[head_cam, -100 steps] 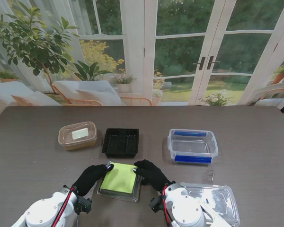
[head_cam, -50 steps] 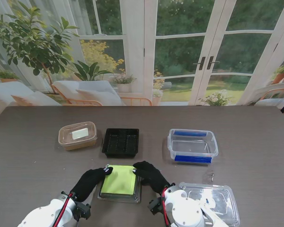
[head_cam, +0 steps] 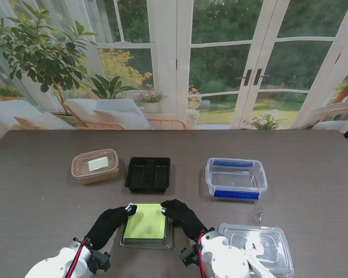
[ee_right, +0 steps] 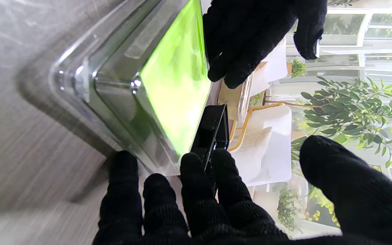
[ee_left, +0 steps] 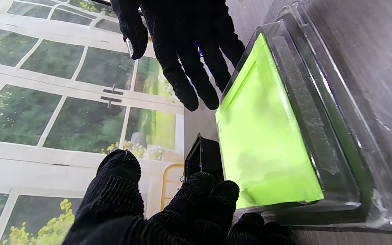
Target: Pair container bodies with their lids
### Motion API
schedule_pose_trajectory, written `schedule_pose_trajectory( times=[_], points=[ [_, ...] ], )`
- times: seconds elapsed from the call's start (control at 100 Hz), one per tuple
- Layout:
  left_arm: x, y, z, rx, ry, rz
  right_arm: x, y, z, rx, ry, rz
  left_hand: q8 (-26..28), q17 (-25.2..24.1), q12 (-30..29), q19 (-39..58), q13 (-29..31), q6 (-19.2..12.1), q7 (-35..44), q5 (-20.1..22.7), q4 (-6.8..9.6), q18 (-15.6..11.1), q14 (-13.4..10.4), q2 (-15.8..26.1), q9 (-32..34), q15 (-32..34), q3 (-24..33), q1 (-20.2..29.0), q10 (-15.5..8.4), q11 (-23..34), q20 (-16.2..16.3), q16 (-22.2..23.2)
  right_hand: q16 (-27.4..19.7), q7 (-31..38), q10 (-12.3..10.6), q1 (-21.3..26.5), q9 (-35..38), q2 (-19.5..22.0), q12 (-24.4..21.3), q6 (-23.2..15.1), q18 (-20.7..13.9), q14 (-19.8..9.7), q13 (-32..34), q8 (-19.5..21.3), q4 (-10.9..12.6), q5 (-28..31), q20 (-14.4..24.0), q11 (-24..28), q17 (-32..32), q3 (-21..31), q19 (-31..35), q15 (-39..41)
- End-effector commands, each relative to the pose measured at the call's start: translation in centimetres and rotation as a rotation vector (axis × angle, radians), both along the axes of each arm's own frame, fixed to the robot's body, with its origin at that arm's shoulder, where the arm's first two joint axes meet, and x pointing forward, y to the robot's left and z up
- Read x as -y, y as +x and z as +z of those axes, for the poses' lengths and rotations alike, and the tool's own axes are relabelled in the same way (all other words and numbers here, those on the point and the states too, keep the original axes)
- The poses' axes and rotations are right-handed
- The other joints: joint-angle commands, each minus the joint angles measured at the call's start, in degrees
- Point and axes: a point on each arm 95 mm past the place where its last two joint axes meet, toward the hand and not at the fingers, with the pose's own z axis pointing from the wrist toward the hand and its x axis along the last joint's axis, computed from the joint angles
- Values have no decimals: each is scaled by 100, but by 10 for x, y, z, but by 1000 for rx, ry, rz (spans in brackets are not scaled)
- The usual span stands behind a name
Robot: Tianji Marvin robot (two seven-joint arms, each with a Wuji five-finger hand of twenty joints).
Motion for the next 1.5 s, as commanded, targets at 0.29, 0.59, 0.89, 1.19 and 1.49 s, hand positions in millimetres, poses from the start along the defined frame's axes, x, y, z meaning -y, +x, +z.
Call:
schedule_pose_trajectory(
  times=[0.29, 0.59, 0.89, 1.19, 1.49],
  points=[
    [12, -9, 2, 28, -47, -22, -14, -14, 4, -10, 61, 25, -28, 473, 93, 785, 397, 48, -43, 53, 148, 449, 281, 220, 166, 819, -150, -32, -32, 39, 318, 288, 171, 56, 74, 66, -46, 20, 48, 19, -156, -110, 202, -24, -137, 25, 34, 130, -577, -30, -995, 391],
    [13, -9, 2, 28, -57, -5, -16, -14, 1, -27, 70, 31, -25, 495, 113, 783, 429, 52, -39, 71, 148, 461, 292, 217, 199, 823, -149, -28, -31, 44, 322, 299, 170, 38, 70, 89, -66, 10, 41, 18, -185, -127, 182, -27, -140, 24, 66, 113, -597, -26, -1021, 387],
    [18, -7, 0, 28, -81, -20, -20, -17, 5, -28, 99, 41, -26, 504, 122, 786, 438, 58, -43, 63, 146, 458, 291, 219, 182, 823, -149, -20, -22, 35, 331, 309, 169, 30, 70, 104, -76, 5, 42, 21, -199, -131, 176, -27, -149, 29, 107, 112, -610, -25, -1035, 387],
    [19, -9, 10, 66, -76, -18, -23, -22, 14, -17, 139, 42, -25, 517, 124, 787, 455, 59, -43, 66, 148, 464, 293, 225, 201, 823, -151, -28, -9, 39, 334, 312, 167, 27, 73, 130, -68, 2, 36, 15, -207, -143, 165, -25, -152, 55, 139, 102, -618, -24, -1054, 385],
    [21, -11, 18, 100, -76, -21, -25, -28, 24, -4, 176, 42, -23, 526, 125, 788, 468, 62, -38, 79, 148, 474, 300, 224, 207, 826, -152, -33, -8, 39, 336, 312, 164, 14, 74, 147, -61, -2, 24, 31, -218, -145, 142, -28, -158, 67, 165, 79, -636, -34, -1076, 383]
  ],
)
